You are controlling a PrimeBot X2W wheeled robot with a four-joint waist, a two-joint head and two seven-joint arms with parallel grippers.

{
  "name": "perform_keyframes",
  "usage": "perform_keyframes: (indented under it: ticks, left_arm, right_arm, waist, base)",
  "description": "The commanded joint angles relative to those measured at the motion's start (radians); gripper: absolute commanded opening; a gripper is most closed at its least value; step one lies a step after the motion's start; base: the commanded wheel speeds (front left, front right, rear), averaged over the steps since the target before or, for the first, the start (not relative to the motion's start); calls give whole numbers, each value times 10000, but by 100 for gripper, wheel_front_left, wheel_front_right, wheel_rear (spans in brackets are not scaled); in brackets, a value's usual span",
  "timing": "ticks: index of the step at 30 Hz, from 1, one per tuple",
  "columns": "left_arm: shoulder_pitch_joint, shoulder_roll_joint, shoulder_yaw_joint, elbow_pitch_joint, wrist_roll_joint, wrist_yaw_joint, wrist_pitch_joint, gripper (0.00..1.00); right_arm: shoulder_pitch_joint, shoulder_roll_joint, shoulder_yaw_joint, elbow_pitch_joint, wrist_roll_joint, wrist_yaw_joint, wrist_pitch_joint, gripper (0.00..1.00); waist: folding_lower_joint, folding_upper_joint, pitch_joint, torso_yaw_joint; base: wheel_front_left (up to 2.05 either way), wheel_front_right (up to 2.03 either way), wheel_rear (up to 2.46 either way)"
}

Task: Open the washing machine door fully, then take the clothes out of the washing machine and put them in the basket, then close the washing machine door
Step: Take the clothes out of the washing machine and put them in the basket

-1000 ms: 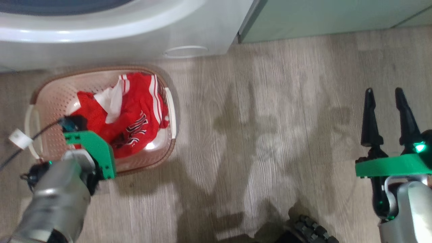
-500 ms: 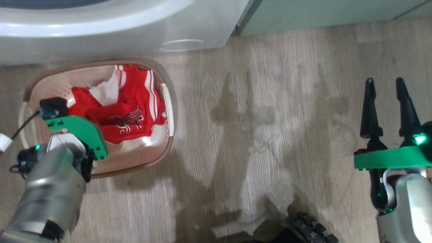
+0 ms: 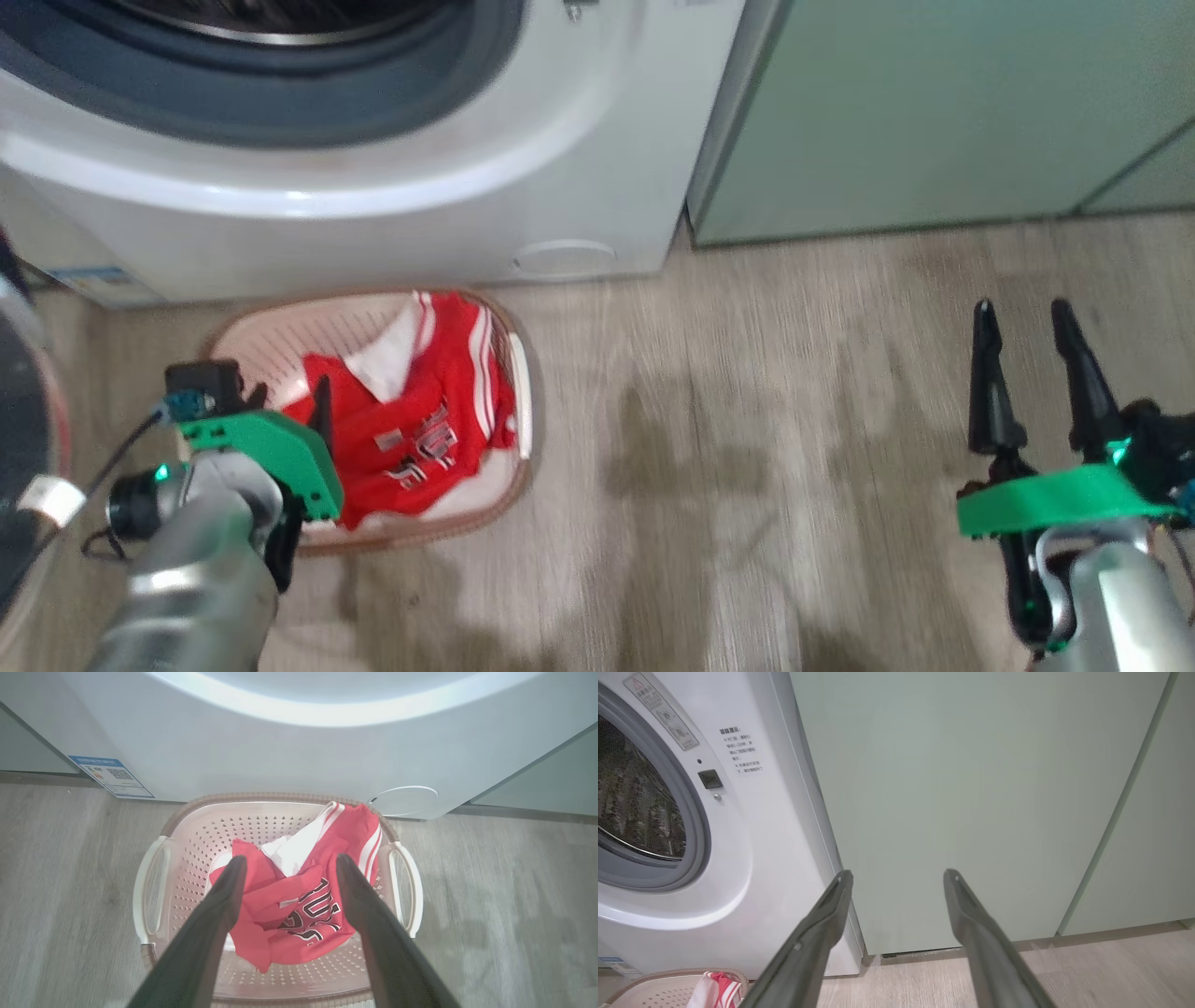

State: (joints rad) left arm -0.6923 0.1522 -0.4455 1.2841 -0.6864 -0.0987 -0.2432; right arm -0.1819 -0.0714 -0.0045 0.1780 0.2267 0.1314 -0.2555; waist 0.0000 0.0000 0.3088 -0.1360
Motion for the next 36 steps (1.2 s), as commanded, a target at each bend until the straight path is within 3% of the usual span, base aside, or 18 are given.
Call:
perform_keyframes:
  ticks: [1,4,7,11,17,26,36]
  left_arm:
    - [185,362,190,-303,90,-95,-160,100]
    - [647,592,506,-1522,361,-105,-178,100]
    - [1401,777,1076,-2970,912,183,-181,100]
    - [2466,803,2118,-4619,1560,454,-183,100]
    - [3750,719,3415,-6436,2494,439,-184,100]
    - [4757,480,4716,-7575,3346,257,-184,100]
    - [5057,281,5160,-7608,3698,-36,-185,100]
  right_arm:
    - [237,-146,281,-197,83,-7,-63,100]
    - [480,-160,387,-118,121,-7,-63,100]
    - [723,-184,438,-51,169,-7,-63,100]
    - [962,-161,451,-34,269,-7,-63,100]
    - [1161,-130,398,-85,317,-7,-63,100]
    - [1503,-41,60,-150,287,-7,-63,100]
    - [1663,86,-97,-159,268,-7,-63,100]
  waist:
    - [0,0,-1019,386]
    - [0,0,-1573,495]
    - [0,0,-2029,612]
    - [0,0,-2556,714]
    - [0,0,-2997,812]
    - [0,0,-3372,916]
    - [0,0,-3505,888]
  base:
    - [0,0,0]
    - [0,0,0]
    - [0,0,0]
    - [0,0,0]
    - [0,0,0]
    - [0,0,0]
    - [0,0,0]
